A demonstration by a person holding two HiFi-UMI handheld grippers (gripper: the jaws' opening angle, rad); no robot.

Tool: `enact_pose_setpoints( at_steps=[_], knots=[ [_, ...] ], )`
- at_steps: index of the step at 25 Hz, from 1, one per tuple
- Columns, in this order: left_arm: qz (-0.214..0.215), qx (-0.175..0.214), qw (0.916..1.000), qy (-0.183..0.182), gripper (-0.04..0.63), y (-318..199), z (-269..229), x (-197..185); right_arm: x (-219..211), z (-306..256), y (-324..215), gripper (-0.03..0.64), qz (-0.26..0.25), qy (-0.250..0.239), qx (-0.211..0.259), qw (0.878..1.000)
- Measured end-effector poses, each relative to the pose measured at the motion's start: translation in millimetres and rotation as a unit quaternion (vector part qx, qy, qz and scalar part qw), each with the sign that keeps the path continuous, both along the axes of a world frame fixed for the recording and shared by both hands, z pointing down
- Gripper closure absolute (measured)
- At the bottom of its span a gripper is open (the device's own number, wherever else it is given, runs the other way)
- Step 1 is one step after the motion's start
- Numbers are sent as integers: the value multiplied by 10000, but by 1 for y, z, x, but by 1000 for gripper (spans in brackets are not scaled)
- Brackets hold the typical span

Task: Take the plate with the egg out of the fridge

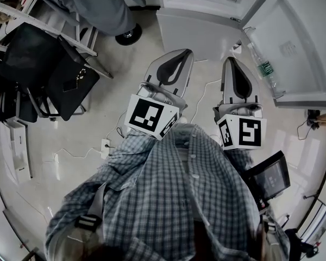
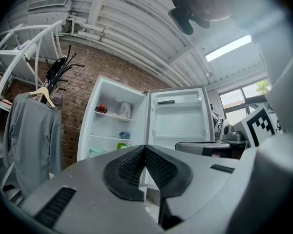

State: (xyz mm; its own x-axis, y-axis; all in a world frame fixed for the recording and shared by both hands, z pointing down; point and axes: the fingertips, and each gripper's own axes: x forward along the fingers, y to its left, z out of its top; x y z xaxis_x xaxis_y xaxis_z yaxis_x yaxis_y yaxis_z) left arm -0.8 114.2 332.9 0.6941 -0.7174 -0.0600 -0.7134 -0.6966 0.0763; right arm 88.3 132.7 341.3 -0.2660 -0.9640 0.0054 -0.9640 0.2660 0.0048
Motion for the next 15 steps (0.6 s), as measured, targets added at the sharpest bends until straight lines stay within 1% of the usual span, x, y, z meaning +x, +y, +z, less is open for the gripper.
enact_pose_setpoints(
  at_steps=[9,15],
  knots=[
    [-34,-17,10000,-92,589,-7,4,6,9,8,-4,612,10,-85,-48,10000],
    [68,21,9999,-77,589,-16,2,10,15,13,-15,612,133,-139,-71,9998]
  ],
)
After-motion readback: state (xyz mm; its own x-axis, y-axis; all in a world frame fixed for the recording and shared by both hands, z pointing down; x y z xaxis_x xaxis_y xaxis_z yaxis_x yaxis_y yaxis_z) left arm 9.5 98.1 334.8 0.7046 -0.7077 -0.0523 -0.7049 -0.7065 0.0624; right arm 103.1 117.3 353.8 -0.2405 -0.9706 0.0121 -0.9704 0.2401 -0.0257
